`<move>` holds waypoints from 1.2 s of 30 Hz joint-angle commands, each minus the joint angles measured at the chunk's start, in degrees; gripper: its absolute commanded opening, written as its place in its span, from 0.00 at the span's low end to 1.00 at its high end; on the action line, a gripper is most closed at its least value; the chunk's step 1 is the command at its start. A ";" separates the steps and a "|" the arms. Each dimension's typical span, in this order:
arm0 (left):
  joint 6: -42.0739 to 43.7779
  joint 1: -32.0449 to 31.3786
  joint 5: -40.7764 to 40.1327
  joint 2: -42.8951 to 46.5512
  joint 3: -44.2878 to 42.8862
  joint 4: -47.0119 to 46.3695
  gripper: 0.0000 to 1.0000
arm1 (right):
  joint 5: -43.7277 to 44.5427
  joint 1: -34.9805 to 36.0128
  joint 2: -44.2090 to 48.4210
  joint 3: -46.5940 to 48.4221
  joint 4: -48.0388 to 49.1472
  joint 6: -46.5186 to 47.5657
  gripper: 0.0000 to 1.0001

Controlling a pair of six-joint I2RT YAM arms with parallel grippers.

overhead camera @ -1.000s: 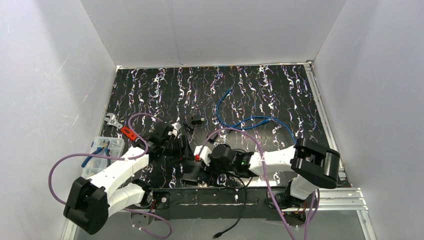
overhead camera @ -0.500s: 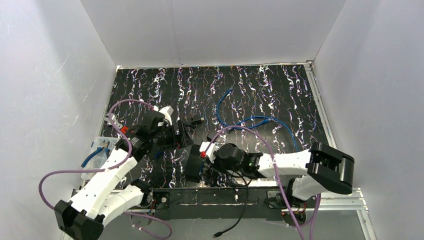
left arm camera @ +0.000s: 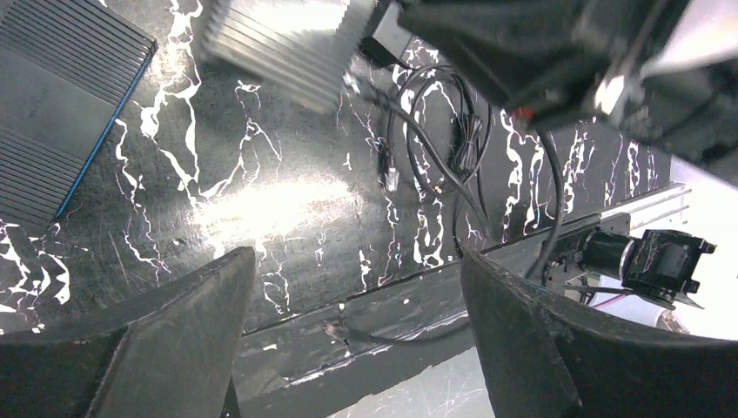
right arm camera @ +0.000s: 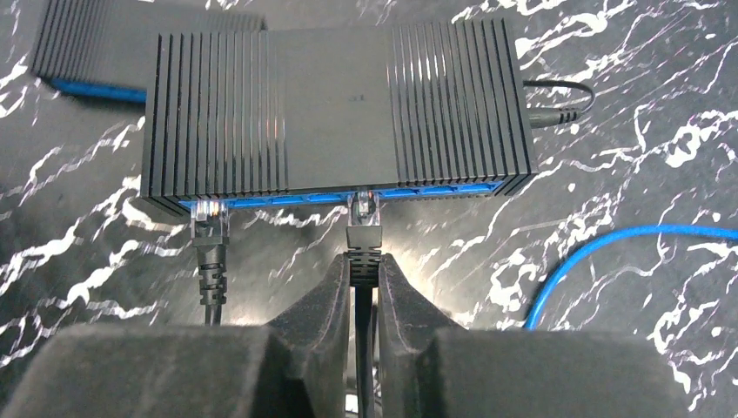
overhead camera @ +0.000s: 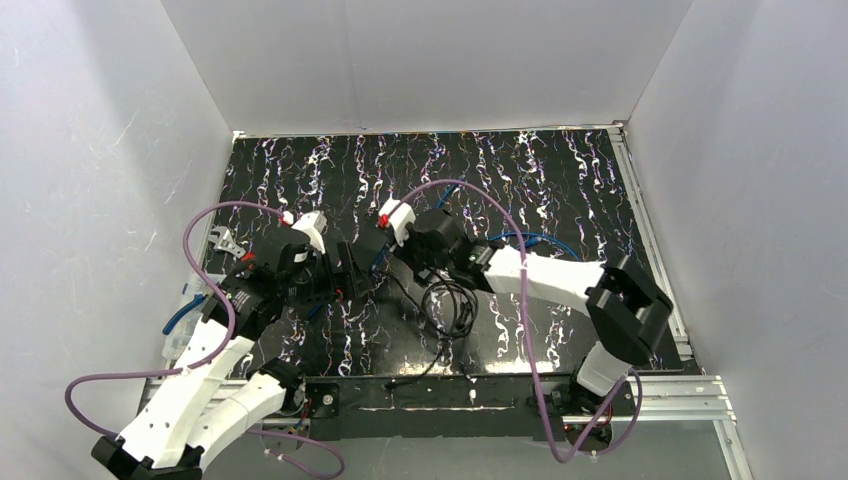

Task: Insert the plug into the switch port
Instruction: Insert the connector into the switch port.

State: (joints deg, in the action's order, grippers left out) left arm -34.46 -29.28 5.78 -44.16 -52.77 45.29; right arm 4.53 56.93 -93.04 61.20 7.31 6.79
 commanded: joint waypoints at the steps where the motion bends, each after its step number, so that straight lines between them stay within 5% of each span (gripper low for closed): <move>1: 1.07 0.09 -1.47 1.19 -1.47 2.59 0.87 | -1.87 -3.62 -5.44 10.59 -1.92 -1.43 0.01; 14: 1.68 0.35 -1.17 1.45 -2.30 4.20 0.88 | -3.00 -10.02 -24.69 41.09 -13.65 -2.15 0.01; 36: 1.27 0.87 2.56 1.99 -7.92 4.85 0.88 | -2.05 -13.22 -20.93 62.17 -18.41 6.82 0.01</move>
State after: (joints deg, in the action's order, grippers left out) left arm -33.21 -28.76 7.34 -42.52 -59.00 49.50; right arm 1.60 44.17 -116.81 114.52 -13.97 10.74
